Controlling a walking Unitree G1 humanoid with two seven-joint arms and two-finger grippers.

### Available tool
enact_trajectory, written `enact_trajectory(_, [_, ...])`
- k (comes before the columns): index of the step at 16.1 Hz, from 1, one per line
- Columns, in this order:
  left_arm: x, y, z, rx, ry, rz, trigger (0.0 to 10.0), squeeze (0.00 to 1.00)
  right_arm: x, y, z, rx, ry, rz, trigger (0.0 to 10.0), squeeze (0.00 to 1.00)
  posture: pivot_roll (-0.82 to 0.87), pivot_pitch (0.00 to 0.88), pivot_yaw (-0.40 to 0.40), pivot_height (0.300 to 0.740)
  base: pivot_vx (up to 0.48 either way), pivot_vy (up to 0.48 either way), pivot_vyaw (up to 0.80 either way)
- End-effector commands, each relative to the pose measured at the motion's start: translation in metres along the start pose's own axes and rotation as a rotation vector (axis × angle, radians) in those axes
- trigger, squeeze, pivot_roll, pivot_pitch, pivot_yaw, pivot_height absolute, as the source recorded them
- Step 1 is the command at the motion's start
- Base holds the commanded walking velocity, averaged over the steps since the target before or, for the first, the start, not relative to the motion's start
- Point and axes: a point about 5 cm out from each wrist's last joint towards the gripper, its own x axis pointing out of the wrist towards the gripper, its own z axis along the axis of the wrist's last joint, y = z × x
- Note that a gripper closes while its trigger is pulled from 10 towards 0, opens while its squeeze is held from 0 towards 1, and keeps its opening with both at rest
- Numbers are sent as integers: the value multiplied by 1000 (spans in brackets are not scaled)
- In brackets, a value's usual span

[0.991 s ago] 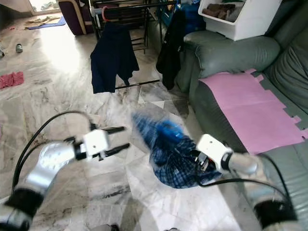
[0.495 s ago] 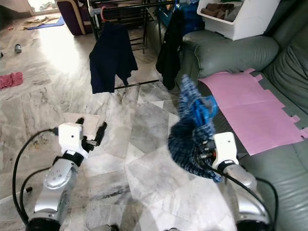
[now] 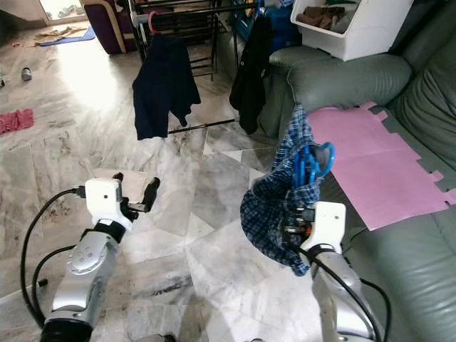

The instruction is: Hang hanger

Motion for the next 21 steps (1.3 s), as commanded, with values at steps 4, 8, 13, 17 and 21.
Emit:
enact_trajectory(4, [2,-5,-2,8,13,-8,10000,0,-3,17,4,-25,-42,95,10000,0,-80,67,10,740,121,0,0])
enact_trajectory(8, [5,-5,2,30,-1,-7,10000,0,-6,32,4,1,-35,161,10000,0,-79,74,9,740,284,0,0])
enact_trajectory(13, [6,-11,1,21,4,-5,10000,0,-8,36,3,-22,-45,173,10000,0,-79,80,3,740,323,0,255])
enact_trajectory(17, [6,-13,1,33,4,-9,10000,0,-6,28,5,-23,-56,120,10000,0,-82,78,1,740,357,0,0])
enact_trajectory(21, [5,-14,-2,33,13,3,10000,0,-7,30,-1,-29,-38,119,10000,0,-82,72,-2,740,386,0,0])
